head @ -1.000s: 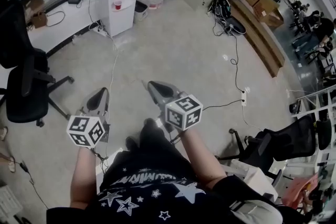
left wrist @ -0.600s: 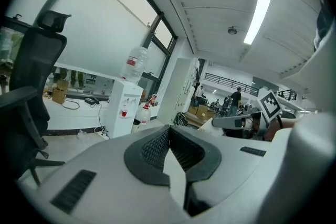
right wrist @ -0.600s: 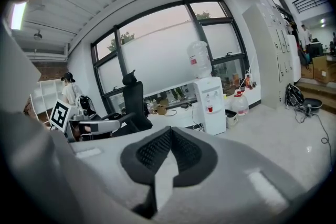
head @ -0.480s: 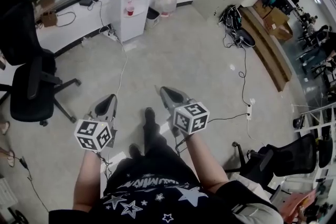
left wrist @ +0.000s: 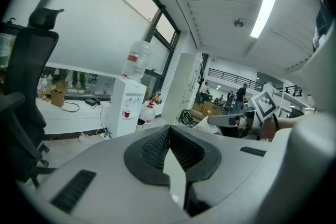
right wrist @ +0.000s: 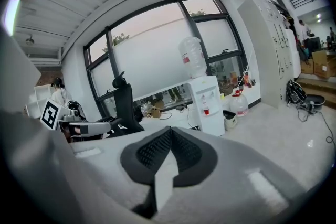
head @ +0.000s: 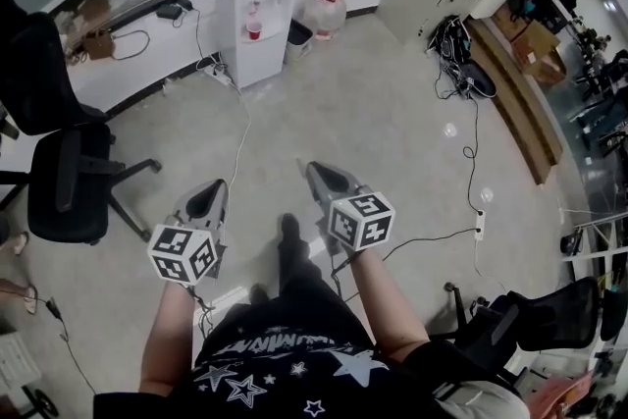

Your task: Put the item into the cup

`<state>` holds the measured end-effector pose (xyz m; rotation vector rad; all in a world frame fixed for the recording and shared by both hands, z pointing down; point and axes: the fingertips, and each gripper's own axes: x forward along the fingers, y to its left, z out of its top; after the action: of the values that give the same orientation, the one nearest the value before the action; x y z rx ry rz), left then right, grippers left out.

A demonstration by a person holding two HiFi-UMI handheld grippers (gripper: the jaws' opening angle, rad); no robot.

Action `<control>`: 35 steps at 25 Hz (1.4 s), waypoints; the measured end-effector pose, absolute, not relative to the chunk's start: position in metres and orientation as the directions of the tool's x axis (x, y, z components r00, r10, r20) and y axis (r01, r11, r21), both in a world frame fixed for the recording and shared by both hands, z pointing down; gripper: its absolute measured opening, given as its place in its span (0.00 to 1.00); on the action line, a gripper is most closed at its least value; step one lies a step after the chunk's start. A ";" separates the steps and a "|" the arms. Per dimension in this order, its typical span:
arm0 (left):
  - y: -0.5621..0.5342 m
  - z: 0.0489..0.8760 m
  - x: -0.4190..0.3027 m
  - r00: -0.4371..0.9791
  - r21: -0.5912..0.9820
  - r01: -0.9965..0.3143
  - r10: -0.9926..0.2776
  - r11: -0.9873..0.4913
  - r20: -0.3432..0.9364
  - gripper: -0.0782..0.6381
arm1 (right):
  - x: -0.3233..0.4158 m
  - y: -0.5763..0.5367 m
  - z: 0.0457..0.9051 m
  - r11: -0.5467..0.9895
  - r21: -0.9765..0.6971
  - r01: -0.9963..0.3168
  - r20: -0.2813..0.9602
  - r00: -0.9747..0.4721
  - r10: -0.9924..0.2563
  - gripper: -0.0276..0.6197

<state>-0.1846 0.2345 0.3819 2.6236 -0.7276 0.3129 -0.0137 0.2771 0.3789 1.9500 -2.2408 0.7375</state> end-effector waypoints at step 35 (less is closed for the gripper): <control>0.054 0.378 -0.007 0.758 0.286 -0.642 -0.535 -0.711 0.373 0.12 | 0.155 0.076 0.397 0.219 -0.363 -0.906 0.385 -0.359 -0.850 0.05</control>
<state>-0.0075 0.0536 0.3778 2.5550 -0.8972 0.3690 0.1546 0.0756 0.3967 1.7146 -2.3697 0.8222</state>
